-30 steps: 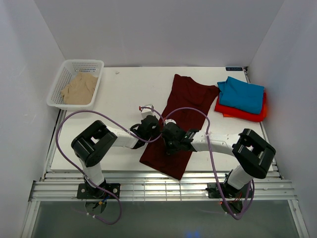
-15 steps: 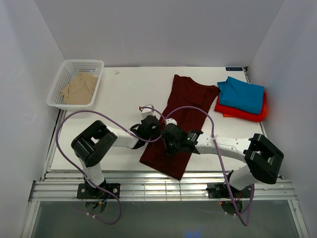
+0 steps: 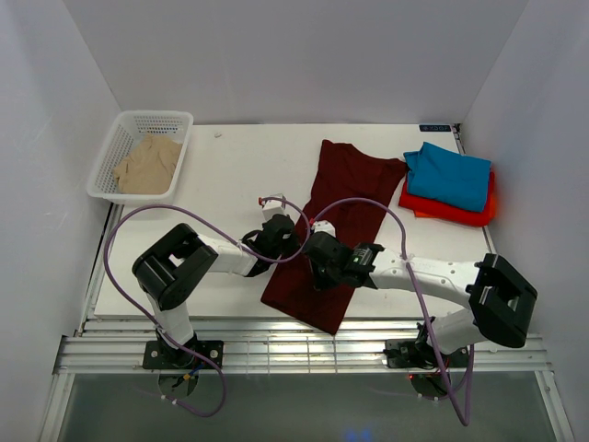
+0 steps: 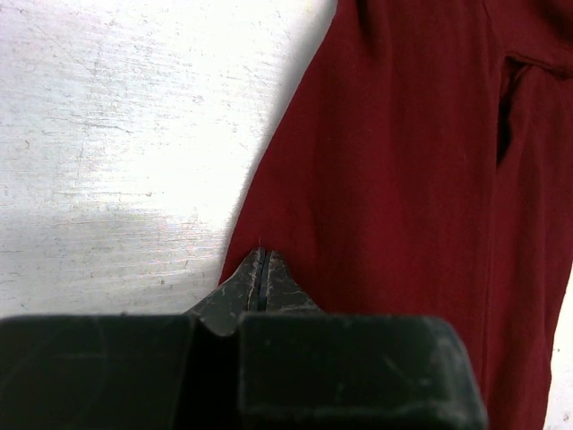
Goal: Fold and stack the t-shirts
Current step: Fold the tshirt
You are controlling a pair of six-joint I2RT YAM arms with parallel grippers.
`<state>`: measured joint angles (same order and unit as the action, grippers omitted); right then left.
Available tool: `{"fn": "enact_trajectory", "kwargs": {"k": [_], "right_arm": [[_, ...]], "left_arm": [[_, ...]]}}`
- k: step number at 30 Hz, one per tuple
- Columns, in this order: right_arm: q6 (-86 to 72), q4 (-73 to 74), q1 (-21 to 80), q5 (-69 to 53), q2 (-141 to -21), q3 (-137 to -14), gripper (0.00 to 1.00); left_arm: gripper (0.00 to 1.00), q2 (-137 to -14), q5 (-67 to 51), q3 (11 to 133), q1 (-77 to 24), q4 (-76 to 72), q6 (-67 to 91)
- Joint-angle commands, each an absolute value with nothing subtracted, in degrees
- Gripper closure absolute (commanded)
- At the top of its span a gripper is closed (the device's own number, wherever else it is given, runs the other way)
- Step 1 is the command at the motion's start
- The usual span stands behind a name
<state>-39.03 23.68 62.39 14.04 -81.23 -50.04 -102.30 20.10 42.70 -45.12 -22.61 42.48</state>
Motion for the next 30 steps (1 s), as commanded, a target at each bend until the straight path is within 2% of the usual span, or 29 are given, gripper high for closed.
{"fn": "enact_trajectory", "kwargs": {"k": [1, 3, 4, 5, 6, 7, 15, 17, 19, 20, 21, 22, 30], "right_arm": [[-40.6, 25.6, 63.4, 14.2, -79.3, -49.9, 0.92], [-40.5, 25.4, 63.4, 13.8, -80.0, -49.5, 0.91], [-40.6, 25.5, 63.4, 13.5, -81.3, -49.5, 0.87], [-40.4, 25.4, 63.5, 13.5, -82.0, -49.4, 0.80], [-40.3, 25.3, 63.5, 13.6, -82.7, -49.4, 0.68], [-40.3, 25.1, 63.4, 14.5, -83.8, -49.3, 0.64], [-38.9, 25.7, 63.5, 22.0, -84.2, -52.9, 0.54], [-39.0, 26.0, 63.5, 25.1, -83.3, -53.2, 0.55], [-39.9, 26.5, 62.9, 27.5, -82.7, -52.9, 0.63], [-40.3, 26.9, 62.5, 28.0, -82.5, -52.7, 0.70], [-40.7, 27.2, 61.5, 28.6, -82.4, -52.2, 0.85], [-41.2, 27.9, 61.1, 29.6, -82.1, -51.9, 0.91], [-39.7, 27.3, 52.9, 33.3, -82.9, -50.3, 0.92]], "left_arm": [[1.00, -102.1, 19.7, 41.3, -45.1, -18.5, 41.9], [1.00, -102.1, 19.5, 41.4, -45.1, -18.5, 41.9], [1.00, -102.0, 19.5, 41.4, -45.1, -18.5, 41.9], [1.00, -102.0, 19.4, 41.5, -45.1, -18.5, 41.7], [1.00, -101.9, 19.3, 41.6, -45.1, -18.5, 41.5], [1.00, -101.6, 19.2, 41.8, -45.1, -18.5, 41.1], [1.00, -91.3, 22.8, 42.6, -46.4, -17.2, 35.1], [1.00, -88.7, 24.1, 42.6, -46.9, -16.3, 33.7], [1.00, -85.3, 25.1, 42.7, -48.4, -15.1, 32.6], [1.00, -84.1, 26.0, 42.7, -49.0, -14.9, 32.3], [1.00, -83.2, 26.2, 42.3, -50.2, -14.9, 32.1], [1.00, -81.8, 26.0, 42.1, -50.8, -14.9, 31.9], [1.00, -86.7, 18.5, 40.3, -53.7, -15.8, 33.6]]}}
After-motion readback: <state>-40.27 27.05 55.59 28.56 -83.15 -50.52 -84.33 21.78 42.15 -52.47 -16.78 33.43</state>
